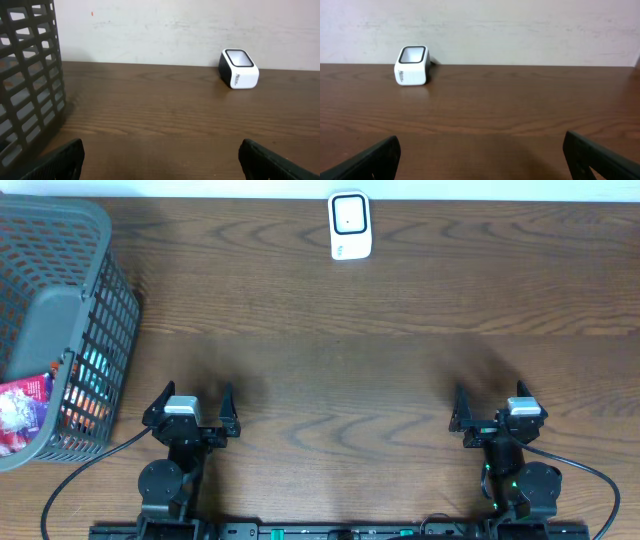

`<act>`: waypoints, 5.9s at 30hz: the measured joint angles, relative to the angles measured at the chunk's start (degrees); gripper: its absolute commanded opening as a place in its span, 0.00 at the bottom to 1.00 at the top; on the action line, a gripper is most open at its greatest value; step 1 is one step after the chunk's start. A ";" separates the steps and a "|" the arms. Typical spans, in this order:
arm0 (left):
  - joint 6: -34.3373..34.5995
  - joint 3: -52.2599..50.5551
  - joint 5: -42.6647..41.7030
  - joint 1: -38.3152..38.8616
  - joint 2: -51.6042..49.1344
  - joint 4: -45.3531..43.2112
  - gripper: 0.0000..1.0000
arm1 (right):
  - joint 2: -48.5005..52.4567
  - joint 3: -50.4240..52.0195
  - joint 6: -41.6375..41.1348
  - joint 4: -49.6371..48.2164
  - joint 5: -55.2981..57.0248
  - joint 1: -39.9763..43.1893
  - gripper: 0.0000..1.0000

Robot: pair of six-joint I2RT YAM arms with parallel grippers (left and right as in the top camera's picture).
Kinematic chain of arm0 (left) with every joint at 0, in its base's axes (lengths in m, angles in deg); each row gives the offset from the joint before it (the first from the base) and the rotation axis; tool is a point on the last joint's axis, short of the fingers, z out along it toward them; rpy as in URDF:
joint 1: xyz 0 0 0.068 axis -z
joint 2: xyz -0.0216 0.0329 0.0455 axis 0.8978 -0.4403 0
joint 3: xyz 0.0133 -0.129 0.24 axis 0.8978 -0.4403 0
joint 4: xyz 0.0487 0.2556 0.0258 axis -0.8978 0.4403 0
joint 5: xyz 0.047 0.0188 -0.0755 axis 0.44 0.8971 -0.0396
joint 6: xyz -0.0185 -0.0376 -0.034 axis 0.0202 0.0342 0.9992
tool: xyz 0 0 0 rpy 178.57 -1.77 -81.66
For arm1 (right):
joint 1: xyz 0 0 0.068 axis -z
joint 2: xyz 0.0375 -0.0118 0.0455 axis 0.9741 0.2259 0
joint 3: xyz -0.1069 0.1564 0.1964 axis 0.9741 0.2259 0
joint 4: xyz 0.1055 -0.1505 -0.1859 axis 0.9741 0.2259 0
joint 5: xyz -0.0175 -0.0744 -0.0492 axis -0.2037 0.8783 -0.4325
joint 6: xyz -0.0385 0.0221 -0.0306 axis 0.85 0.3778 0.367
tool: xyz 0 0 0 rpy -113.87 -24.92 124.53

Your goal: Scan the item barcode

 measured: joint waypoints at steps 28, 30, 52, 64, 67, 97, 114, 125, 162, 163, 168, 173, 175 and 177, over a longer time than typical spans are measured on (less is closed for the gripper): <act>0.00 0.00 0.00 0.00 0.00 0.00 0.98 | 0.00 0.00 -0.02 0.00 0.00 0.00 0.99; 0.00 0.00 0.00 0.00 0.00 0.00 0.98 | 0.00 0.00 -0.02 -0.02 0.00 0.00 0.99; 0.00 0.00 0.00 0.00 -0.02 0.00 0.98 | 0.00 0.00 -0.02 0.00 0.00 0.00 0.99; 0.00 0.00 -0.02 0.00 0.00 0.00 0.98 | 0.00 0.00 -0.02 0.00 0.00 0.00 0.99; 0.00 0.00 0.00 0.00 0.00 0.00 0.98 | 0.00 0.00 -0.02 -0.02 0.00 0.00 0.99; 0.31 0.00 -0.22 0.00 0.00 -0.02 0.98 | 0.00 0.00 0.00 0.00 0.00 0.00 0.99; 47.69 -0.33 -19.89 0.00 -0.04 -17.57 0.98 | 0.00 0.00 -0.02 -0.02 0.00 0.00 0.99; 47.04 5.05 -22.14 0.00 -3.54 -25.40 0.98 | 0.00 0.00 -0.02 -0.02 0.00 0.00 0.99; 9.29 90.64 30.21 -23.06 -71.34 36.65 0.98 | 0.00 0.00 0.00 0.00 0.00 0.00 0.99; 9.35 90.71 29.20 -25.75 -72.46 38.88 0.98 | 0.00 0.00 -0.02 0.00 0.00 0.00 0.99; 9.66 90.84 17.25 -39.67 -79.78 47.52 0.98 | 0.00 0.00 0.00 -0.02 0.00 0.00 0.99; 9.92 90.84 6.08 -48.96 -85.99 50.45 0.98 | 0.00 0.00 0.00 -0.02 0.00 0.00 0.99; 9.94 90.84 2.93 -51.10 -87.06 51.60 0.98 | 0.00 0.00 0.00 -0.02 0.00 0.00 0.99; 9.99 90.84 0.72 -52.41 -87.32 52.65 0.98 | 0.00 0.00 -0.02 0.00 0.00 0.00 0.99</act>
